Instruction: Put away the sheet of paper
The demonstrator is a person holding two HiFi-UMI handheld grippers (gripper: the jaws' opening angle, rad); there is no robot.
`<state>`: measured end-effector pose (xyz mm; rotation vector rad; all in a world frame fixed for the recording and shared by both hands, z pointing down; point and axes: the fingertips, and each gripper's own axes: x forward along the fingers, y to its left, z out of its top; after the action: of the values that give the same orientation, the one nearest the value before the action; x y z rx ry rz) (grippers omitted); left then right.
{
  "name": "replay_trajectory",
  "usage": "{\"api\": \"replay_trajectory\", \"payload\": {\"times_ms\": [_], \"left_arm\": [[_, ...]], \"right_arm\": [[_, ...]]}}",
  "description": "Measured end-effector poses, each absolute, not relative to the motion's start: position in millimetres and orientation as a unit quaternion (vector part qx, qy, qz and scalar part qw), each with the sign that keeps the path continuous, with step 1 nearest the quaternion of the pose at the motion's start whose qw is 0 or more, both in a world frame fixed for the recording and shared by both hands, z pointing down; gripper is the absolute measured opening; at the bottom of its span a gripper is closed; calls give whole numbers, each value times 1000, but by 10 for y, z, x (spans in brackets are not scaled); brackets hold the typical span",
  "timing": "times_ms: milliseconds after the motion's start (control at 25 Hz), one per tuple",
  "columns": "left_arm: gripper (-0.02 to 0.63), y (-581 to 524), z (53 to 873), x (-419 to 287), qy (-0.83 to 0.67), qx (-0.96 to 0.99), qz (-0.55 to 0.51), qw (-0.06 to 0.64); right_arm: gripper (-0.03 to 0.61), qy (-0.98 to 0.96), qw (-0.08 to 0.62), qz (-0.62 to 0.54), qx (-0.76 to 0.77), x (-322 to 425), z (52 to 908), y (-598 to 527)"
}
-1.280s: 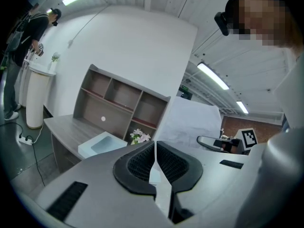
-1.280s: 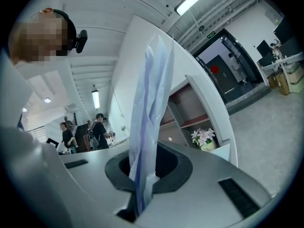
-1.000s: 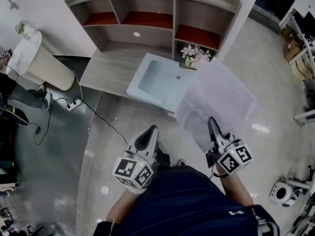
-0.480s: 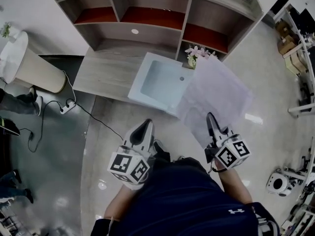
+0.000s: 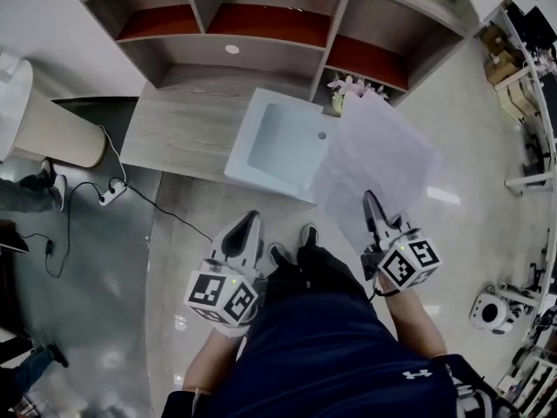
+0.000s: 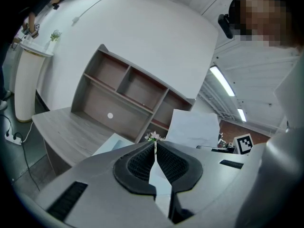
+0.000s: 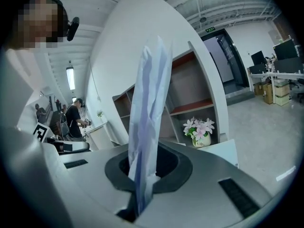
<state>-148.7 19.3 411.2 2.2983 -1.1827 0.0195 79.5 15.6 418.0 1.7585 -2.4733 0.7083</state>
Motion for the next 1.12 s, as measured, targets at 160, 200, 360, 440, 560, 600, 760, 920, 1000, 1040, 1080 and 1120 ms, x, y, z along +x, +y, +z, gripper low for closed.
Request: {"api": "replay_trajectory", "payload": {"times_ms": [160, 200, 360, 440, 560, 600, 760, 920, 1000, 1040, 1080, 1120], "left_arm": [[26, 87, 4206, -1465, -447, 850, 17, 277], [26, 68, 4224, -1466, -451, 848, 20, 276], [26, -35, 4306, -1467, -470, 836, 35, 282], [26, -110, 4322, -1424, -475, 832, 41, 284], [26, -256, 4311, -1357, -482, 829, 44, 280], [26, -307, 4310, -1347, -486, 827, 45, 278], [26, -501, 4410, -1342, -503, 818, 56, 275], [26, -642, 4526, -1334, -512, 806, 63, 291], [26, -723, 4543, -1285, -510, 804, 61, 298], [26, -760, 4548, -1250, -509, 804, 62, 300], [26, -793, 4552, -1210, -508, 805, 63, 302], [26, -825, 4556, -1169, -506, 805, 64, 303]], "right_arm": [[14, -796, 20, 235, 557, 799, 4344, -13], [14, -798, 22, 238, 553, 795, 4408, -53], [14, -804, 42, 258, 534, 740, 4780, -251], [14, -808, 61, 267, 522, 720, 4991, -356], [14, -809, 84, 279, 510, 736, 5249, -508], [14, -809, 88, 284, 507, 747, 5311, -559], [14, -809, 100, 293, 499, 809, 5467, -769], [14, -812, 110, 301, 488, 817, 5596, -884], [14, -810, 110, 318, 480, 811, 5709, -925], [14, -806, 108, 333, 477, 815, 5789, -935], [14, -801, 104, 352, 473, 825, 5880, -940], [14, -794, 101, 373, 470, 843, 5976, -944]]}}
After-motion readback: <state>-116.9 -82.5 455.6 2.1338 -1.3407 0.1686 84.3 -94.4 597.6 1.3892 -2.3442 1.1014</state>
